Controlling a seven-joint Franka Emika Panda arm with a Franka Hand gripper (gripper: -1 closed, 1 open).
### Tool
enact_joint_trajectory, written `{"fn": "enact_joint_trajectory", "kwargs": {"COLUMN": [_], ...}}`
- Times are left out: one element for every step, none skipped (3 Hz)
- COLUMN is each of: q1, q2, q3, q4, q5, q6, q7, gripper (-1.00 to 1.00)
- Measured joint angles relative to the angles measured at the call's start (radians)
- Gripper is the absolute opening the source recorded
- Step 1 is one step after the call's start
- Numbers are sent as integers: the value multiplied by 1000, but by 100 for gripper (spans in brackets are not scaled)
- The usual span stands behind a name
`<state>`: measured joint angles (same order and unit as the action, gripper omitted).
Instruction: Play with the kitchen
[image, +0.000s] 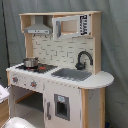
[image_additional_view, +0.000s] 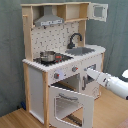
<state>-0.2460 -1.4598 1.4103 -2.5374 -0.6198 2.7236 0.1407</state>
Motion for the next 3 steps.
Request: {"fn": "enact_joint_trajectory", "kwargs": {"q1": [1,-3,-19], "q2": [-1,-2,-8], "q3": [-14,-15,-13], "q4": [42,104,152], "q5": [3,3,3], "q6": [94,141,186], "q7": [10,84,161], "gripper": [100,100,100]}}
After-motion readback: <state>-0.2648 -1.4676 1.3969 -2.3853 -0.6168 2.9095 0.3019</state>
